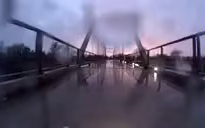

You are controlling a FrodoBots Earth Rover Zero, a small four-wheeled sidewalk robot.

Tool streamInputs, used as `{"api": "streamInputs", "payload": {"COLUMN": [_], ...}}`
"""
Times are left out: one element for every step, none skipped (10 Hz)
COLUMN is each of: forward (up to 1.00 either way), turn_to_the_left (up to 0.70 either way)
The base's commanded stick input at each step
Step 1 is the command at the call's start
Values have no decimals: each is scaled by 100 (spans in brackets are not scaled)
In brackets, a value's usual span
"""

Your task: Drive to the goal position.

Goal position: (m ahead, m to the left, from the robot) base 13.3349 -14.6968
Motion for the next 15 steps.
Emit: {"api": "streamInputs", "payload": {"forward": [70,70,70,70,70,70,70,70,70,70,70,70,70,70,70], "turn_to_the_left": [0,0,0,0,0,0,0,0,0,0,0,0,0,0,0]}}
